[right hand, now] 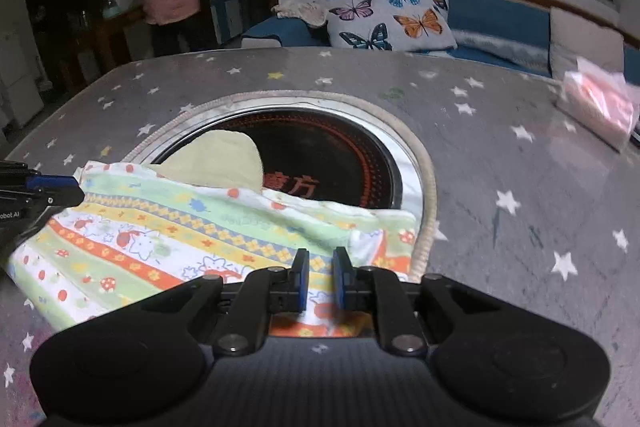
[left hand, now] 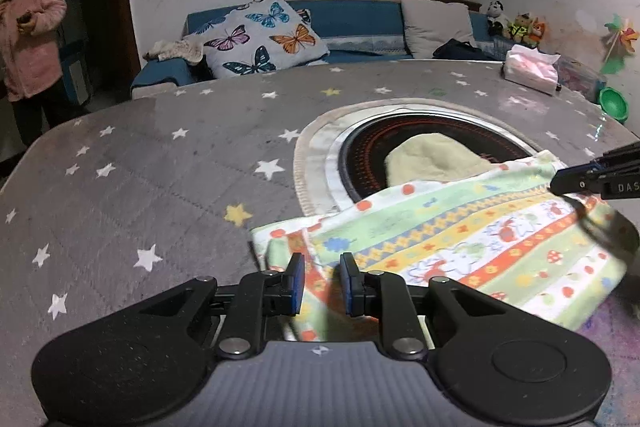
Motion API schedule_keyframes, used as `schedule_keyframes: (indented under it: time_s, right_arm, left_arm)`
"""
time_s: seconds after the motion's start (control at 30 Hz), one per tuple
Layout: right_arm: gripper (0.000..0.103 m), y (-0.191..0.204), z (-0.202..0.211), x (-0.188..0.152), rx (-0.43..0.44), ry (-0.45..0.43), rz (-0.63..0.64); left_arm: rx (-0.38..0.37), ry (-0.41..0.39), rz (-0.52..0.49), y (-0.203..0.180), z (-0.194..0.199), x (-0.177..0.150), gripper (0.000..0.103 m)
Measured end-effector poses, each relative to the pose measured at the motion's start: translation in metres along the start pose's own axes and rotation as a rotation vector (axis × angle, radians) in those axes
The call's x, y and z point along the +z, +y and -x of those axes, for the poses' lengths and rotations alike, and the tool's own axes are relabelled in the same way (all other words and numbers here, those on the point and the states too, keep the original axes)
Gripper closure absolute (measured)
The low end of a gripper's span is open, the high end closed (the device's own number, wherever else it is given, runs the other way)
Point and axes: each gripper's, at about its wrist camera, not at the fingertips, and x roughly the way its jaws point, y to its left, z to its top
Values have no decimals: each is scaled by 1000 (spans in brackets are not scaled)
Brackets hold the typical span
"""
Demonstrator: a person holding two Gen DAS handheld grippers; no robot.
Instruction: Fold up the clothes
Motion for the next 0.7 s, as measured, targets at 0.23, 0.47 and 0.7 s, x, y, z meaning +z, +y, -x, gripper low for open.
schedule_keyframes:
  time_s: [0.23,0.47,0.7]
  right_arm:
    - [90,16,5,17,49,-31,30]
    - [90,31,-22,28,67,-4,45]
    - [90,25,-26,27,40,6,38]
  left_arm:
    - [-54,-30,-47,-27,0,22,77]
    - [-67,22,-85,-53,-35,41,72]
    - [-39,49,-74,-52,-47,41,60]
